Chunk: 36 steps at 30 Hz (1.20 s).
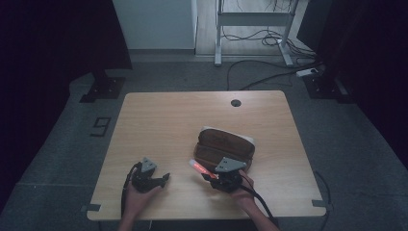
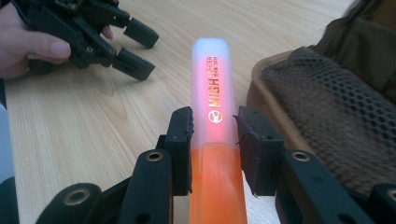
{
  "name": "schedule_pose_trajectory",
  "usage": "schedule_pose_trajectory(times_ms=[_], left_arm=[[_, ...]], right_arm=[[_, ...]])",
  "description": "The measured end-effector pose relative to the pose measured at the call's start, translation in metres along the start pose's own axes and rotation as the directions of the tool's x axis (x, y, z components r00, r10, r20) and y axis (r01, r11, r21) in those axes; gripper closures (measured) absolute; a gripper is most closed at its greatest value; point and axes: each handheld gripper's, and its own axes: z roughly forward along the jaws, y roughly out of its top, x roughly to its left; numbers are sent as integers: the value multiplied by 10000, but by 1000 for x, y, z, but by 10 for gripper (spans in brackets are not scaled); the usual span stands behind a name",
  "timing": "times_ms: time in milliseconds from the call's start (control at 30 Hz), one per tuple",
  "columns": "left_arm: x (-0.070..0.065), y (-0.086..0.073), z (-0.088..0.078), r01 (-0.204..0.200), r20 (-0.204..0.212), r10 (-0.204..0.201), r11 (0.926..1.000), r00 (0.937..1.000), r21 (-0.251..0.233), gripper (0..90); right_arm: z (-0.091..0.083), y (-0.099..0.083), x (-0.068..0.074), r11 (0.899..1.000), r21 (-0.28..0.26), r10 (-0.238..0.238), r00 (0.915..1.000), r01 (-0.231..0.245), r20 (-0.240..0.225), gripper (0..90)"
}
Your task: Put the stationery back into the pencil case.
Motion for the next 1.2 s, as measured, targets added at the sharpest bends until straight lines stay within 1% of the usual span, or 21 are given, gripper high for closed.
schedule_pose_trajectory(times_ms=[367,700,833,900,1033,1167,1200], left_arm=[[0,0,0,-1,-1,1,10000,10000,2,283],[0,0,0,-2,-2,2,10000,10000,3,283],[0,0,0,-4,-2,4,10000,10000,4,283],[0,0,0,0,7,0,10000,10000,-1,283],[0,0,0,-13,3,13,10000,10000,12,283],[0,0,0,-9,6,9,10000,10000,11,283],[0,0,0,-11,5,11,10000,10000,11,283]], right_arm=[[-16,6,-13,9985,-461,293,9994,-284,190,652],[-23,9,-22,9974,-623,389,9984,-364,401,652],[-26,12,-25,9973,-678,325,9984,-293,461,652],[-31,17,-30,9966,-771,325,9982,-286,502,653],[-34,20,-37,9944,-946,524,9972,-471,539,652],[-37,25,-47,9948,-890,555,9962,-494,672,652],[-37,25,-47,9948,-890,555,9962,-494,672,652]])
